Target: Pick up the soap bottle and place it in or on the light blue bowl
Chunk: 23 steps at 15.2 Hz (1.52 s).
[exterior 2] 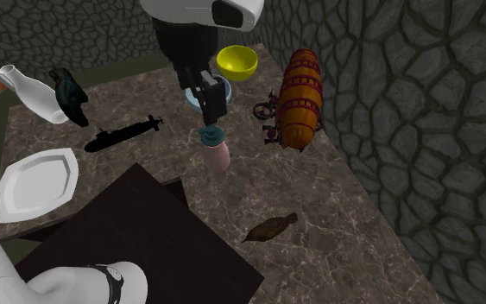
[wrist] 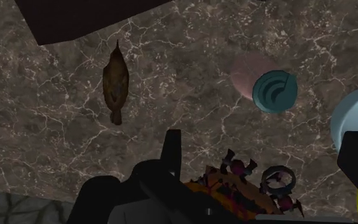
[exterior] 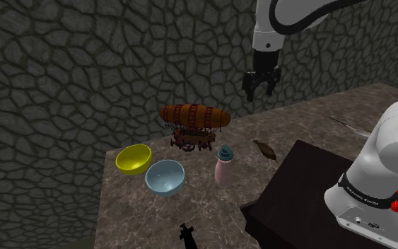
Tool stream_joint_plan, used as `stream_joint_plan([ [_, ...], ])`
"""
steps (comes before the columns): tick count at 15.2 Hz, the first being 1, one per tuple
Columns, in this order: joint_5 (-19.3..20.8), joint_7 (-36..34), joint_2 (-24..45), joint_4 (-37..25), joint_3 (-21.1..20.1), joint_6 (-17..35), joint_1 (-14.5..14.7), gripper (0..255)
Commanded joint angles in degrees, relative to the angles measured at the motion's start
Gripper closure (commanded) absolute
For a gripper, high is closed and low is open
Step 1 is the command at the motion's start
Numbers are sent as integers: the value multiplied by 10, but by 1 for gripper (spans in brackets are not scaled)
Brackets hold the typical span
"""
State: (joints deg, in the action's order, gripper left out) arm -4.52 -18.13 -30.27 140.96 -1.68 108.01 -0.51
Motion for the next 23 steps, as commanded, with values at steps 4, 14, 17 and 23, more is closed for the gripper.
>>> stream_joint_plan([
  [4, -15, -35, 96, 1, -17, 79, 4, 0],
  [14, -35, -94, 314, -43, -37, 215, 13, 0],
  [17, -39, -110, 383, -70, -40, 246, 16, 0],
  [23, -45, -131, 488, -117, -42, 289, 23, 0],
])
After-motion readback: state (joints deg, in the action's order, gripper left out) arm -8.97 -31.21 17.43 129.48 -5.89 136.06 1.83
